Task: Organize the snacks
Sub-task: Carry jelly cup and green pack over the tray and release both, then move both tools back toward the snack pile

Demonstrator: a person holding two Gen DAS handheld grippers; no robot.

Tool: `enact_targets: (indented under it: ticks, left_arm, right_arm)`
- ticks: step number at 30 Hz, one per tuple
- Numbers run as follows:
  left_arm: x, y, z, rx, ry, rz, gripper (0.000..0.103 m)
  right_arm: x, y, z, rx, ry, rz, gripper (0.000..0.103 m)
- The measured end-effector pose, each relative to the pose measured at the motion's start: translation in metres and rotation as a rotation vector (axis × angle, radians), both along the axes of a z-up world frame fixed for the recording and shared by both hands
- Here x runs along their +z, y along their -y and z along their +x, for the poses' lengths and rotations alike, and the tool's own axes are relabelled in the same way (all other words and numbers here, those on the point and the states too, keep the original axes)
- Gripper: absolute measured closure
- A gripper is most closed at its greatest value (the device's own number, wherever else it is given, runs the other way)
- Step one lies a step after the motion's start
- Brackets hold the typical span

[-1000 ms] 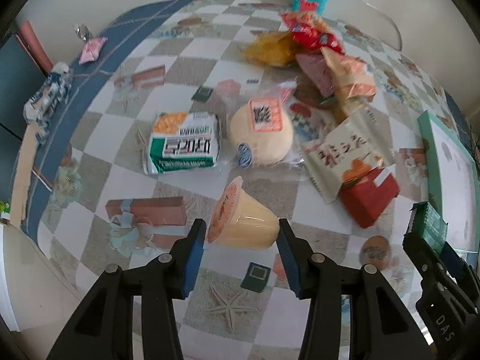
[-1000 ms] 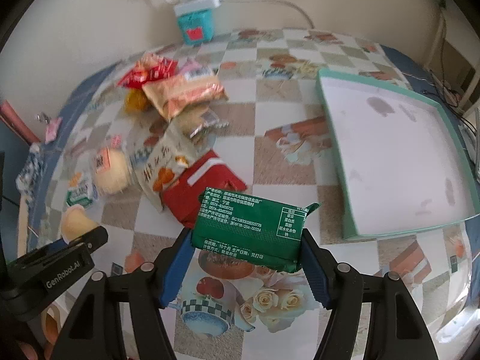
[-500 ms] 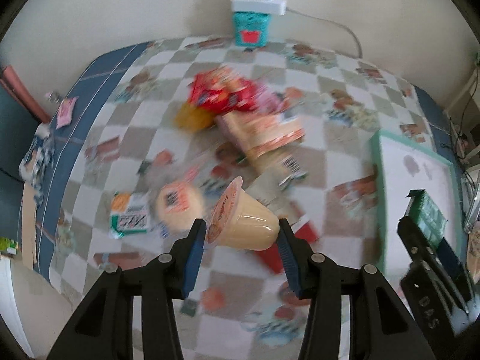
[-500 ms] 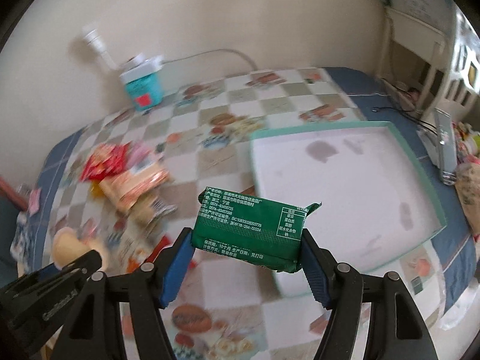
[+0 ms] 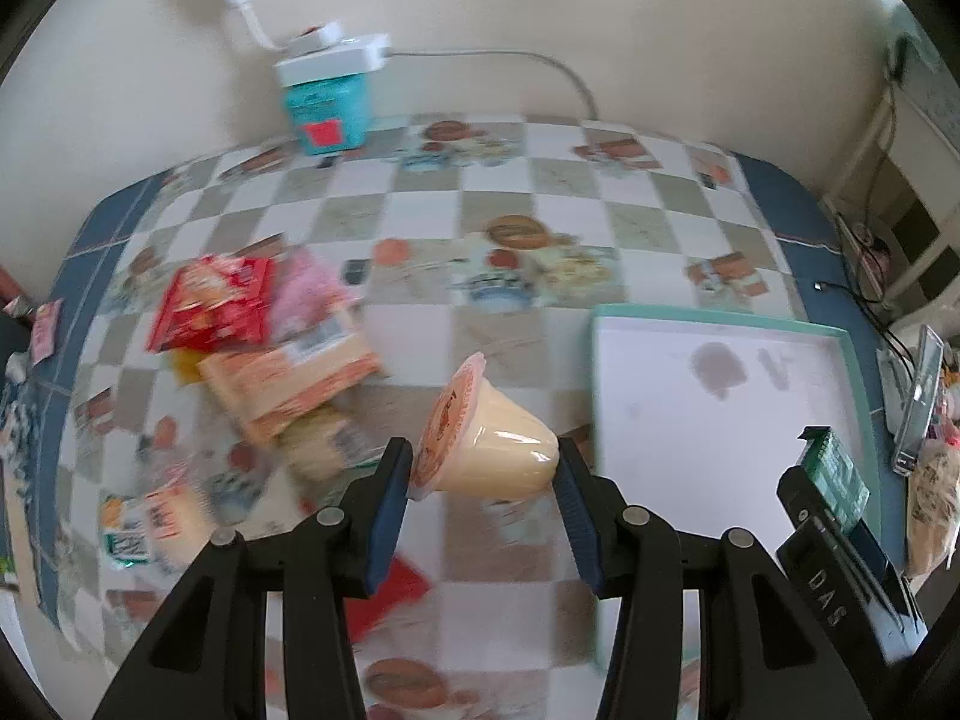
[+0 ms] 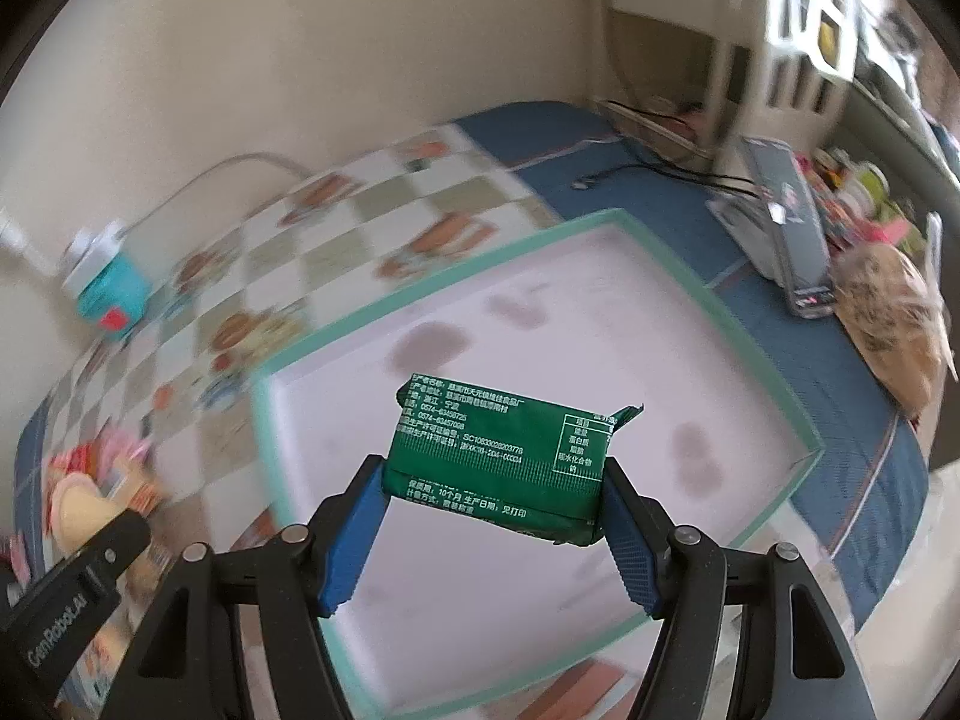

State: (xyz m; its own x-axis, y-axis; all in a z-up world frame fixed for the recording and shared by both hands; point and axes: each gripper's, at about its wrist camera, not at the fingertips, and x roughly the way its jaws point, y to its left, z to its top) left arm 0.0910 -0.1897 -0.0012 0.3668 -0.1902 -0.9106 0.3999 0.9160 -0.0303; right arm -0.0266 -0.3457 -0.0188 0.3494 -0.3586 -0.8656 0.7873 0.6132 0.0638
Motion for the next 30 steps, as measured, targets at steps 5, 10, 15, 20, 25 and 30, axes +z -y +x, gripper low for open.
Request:
enact_targets:
  ticks: [5,10,15,20,25,30]
  left_arm:
    - [-0.009,0.031,-0.002,-0.052,0.018,-0.006,0.054]
    - [-0.024,0.058,0.0,-0.089,0.01,-0.016,0.053]
    - [-0.041,0.079,0.002,-0.116,0.012,-0.017,0.053]
    - [-0.046,0.084,0.002,-0.123,0.009,-0.018,0.053]
    - [-0.03,0.076,0.003,-0.1,0.03,-0.02,0.03]
    - [-0.011,0.048,0.014,-0.004,0.027,-0.002,0.021]
  right_arm:
    - [-0.006,0.037,-0.014,-0.076,0.009,0.009,0.032]
    - [-0.014,0.058,-0.017,-0.108,0.008,0.017,0.032]
    - [-0.023,0.069,-0.013,-0.115,0.003,0.018,0.031]
    - [-0.03,0.073,-0.01,-0.118,-0.008,0.031,0.03]
    - [-0.033,0.071,-0.006,-0.099,-0.03,0.043,0.025]
    - [-0.021,0.062,-0.005,-0.079,-0.031,0.009,0.017]
